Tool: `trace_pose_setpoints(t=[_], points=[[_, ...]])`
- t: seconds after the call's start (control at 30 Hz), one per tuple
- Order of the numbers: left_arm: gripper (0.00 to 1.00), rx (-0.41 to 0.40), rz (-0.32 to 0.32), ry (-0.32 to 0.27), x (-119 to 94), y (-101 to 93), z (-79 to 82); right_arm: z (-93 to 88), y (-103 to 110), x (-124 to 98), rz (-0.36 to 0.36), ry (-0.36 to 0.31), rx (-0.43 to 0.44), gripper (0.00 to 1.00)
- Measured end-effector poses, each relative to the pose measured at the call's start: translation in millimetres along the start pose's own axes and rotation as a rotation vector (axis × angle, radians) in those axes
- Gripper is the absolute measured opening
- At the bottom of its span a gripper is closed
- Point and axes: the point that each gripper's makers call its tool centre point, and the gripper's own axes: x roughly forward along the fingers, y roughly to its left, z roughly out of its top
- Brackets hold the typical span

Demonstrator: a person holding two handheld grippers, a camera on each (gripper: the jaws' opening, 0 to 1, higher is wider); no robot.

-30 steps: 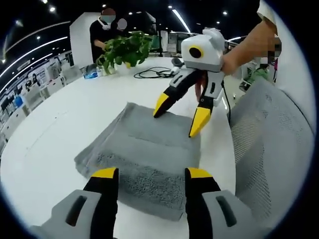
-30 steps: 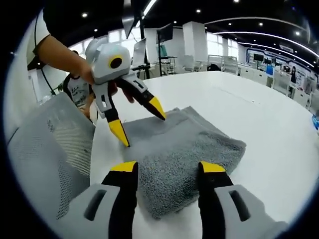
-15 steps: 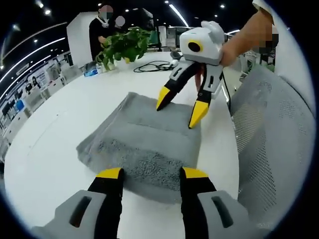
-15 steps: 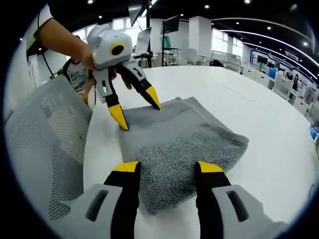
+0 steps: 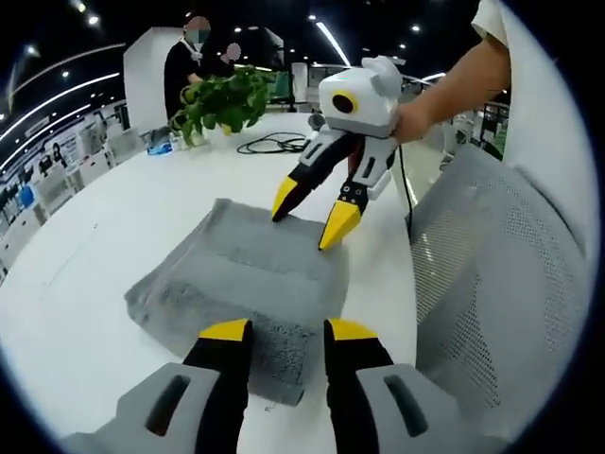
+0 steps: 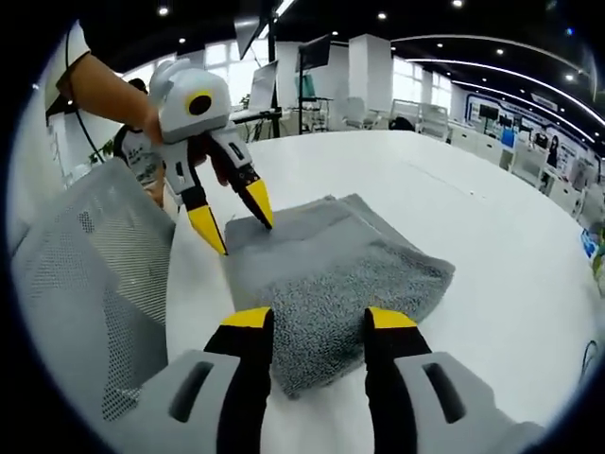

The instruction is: Fold the towel on the table until its edges align and the towel forms a compact rectangular stack.

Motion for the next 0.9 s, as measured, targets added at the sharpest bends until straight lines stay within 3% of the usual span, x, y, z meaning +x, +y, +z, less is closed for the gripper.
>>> trace_pose_setpoints(t=[0.13, 0.3, 0.4, 0.47, 0.57, 0.63, 0.7, 0.8, 0.9], points=[[0.29, 0.022, 0.031, 0.086, 2, 7.7, -21.9, -9.5, 1, 0, 0.001, 0.018, 0.012, 0.37], [0.31, 0.04, 0.047, 0.073, 2, 7.6, -17.4, -11.4, 0, -3, -0.006, 0.012, 0.011, 0.38], [0.4, 0.035, 0.084, 0.043, -3, 11.8, -12.0, -6.0, 1, -8, -0.022, -0.006, 0.017, 0.44], [0.52, 0.006, 0.118, 0.006, -7, 16.3, -8.2, -8.0, -2, -8, -0.041, -0.013, 0.033, 0.52], [0.65, -0.001, 0.147, -0.004, -10, 18.8, -9.0, -11.8, -2, -9, -0.065, -0.007, 0.051, 0.64], [0.71, -0.019, 0.18, -0.011, -12, 22.3, -10.1, -14.0, 0, -8, -0.064, -0.01, 0.06, 0.66], [0.74, -0.085, 0.181, -0.014, -9, 20.7, -15.0, -18.0, 3, -5, -0.064, 0.002, 0.061, 0.69], [0.79, -0.075, 0.195, 0.018, -5, 20.8, -24.9, -21.7, 7, 0, -0.061, 0.021, 0.086, 0.75], [0.81, -0.09, 0.214, 0.036, -2, 22.0, -30.7, -23.2, 7, 3, -0.064, 0.037, 0.093, 0.75]])
